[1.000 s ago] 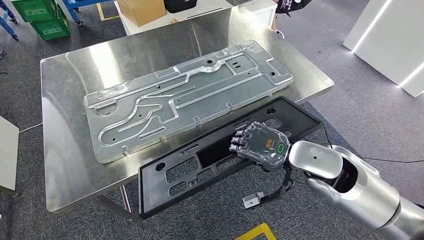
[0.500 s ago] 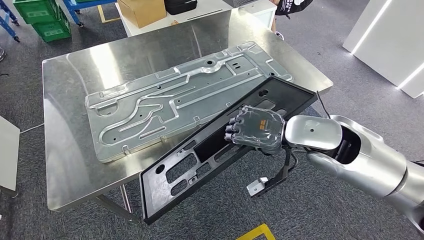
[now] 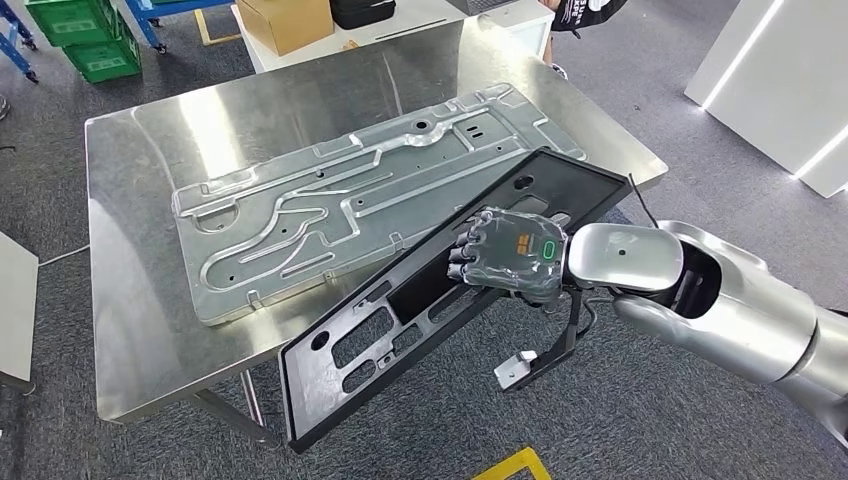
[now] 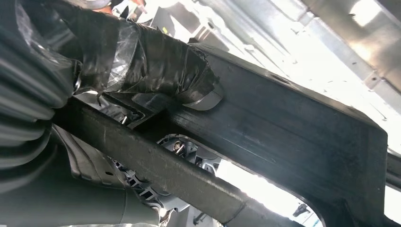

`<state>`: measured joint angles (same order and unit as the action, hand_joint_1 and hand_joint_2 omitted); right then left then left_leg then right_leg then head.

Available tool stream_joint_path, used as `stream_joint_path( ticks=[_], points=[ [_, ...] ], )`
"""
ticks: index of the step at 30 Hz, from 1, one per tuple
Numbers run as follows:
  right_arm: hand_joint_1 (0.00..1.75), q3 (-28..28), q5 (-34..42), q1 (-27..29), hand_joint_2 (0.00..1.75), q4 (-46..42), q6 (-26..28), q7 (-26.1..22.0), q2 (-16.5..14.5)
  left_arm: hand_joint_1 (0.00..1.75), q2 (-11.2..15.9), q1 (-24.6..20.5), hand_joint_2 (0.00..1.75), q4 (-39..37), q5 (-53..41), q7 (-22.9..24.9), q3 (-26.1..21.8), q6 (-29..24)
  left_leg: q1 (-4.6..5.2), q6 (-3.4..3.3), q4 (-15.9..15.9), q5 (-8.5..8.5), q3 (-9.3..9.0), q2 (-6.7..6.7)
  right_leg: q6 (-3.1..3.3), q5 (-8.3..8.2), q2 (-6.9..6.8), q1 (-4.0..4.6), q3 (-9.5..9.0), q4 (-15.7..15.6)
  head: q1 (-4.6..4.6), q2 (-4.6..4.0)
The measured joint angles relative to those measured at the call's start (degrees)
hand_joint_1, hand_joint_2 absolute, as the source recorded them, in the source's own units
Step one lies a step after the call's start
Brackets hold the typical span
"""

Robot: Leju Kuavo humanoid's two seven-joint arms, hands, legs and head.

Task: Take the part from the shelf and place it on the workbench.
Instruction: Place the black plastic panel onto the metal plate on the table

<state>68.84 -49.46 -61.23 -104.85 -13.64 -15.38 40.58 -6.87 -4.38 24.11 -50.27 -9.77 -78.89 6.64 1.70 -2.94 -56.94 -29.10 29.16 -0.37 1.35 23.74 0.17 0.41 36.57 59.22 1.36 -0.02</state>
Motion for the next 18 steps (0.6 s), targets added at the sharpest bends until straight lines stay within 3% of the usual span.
stream_joint_path(
  ticks=[4,8,10,12,14,15,17,18],
  points=[
    [1.75,1.6,0.5,-2.1,1.75,0.0,0.5,0.3,0.6,0.0,0.0,0.0,1.75,0.0,0.2,0.1,-0.2,-0.2,0.14,-0.26,-0.1,-0.08,0.02,0.0,-0.29,-0.12,0.0,-0.12,-0.1,-0.3,0.0,-0.01],
    [1.75,3.6,0.1,-2.3,1.75,0.1,2.1,0.6,1.2,0.0,0.1,0.0,1.75,0.0,0.2,0.3,-0.2,-0.5,-0.18,-2.27,2.1,-0.28,-1.63,-0.02,-1.39,-1.14,-0.06,-0.17,0.37,1.7,0.02,-0.01],
    [1.75,4.6,0.1,-2.5,1.75,0.1,2.7,0.8,1.4,0.0,0.1,0.1,1.75,0.0,0.2,0.5,-0.2,-0.6,-0.39,-2.61,2.7,-0.39,-3.22,0.01,-1.64,0.52,-0.01,-0.35,2.53,5.4,0.04,-0.01],
    [1.75,5.7,0.1,-2.6,1.75,0.3,3.0,0.9,1.5,0.0,0.1,0.1,1.75,0.0,0.2,0.7,-0.2,-0.7,-0.49,-2.42,2.7,-0.79,-4.19,0.04,-1.99,3.13,-0.01,-0.8,6.7,11.9,0.04,-0.01],
    [1.75,6.9,0.1,-2.5,1.75,0.5,3.0,1.0,1.5,0.0,0.0,0.2,1.75,0.0,0.1,0.9,-0.2,-0.8,-0.75,-1.79,2.6,-1.47,-5.15,-0.03,-2.47,3.78,-0.07,-1.36,9.67,14.9,0.04,-0.01],
    [1.75,7.4,0.1,-2.5,1.75,0.6,3.0,1.0,1.5,0.0,0.0,0.2,1.75,0.0,0.1,1.0,-0.2,-0.8,-0.96,-1.41,2.5,-1.96,-5.77,-0.09,-2.81,2.99,-0.1,-1.6,9.65,13.6,0.04,-0.01],
    [1.75,8.2,-0.6,-2.8,1.75,0.7,3.1,1.2,1.5,0.0,-0.1,0.3,1.75,0.0,0.1,1.3,-0.2,-1.0,-1.41,-0.48,2.2,-3.61,-7.3,-0.2,-3.51,-1.22,-0.27,-2.05,7.45,6.5,0.08,-0.01],
    [1.75,8.7,-1.5,-3.1,1.75,0.8,3.4,1.6,1.5,0.0,-0.1,0.3,1.75,0.0,0.1,1.5,-0.3,-1.1,-1.56,0.0,1.8,-4.41,-7.68,-0.22,-3.5,-2.89,-0.36,-2.04,6.63,3.5,0.07,-0.01]
  ],
)
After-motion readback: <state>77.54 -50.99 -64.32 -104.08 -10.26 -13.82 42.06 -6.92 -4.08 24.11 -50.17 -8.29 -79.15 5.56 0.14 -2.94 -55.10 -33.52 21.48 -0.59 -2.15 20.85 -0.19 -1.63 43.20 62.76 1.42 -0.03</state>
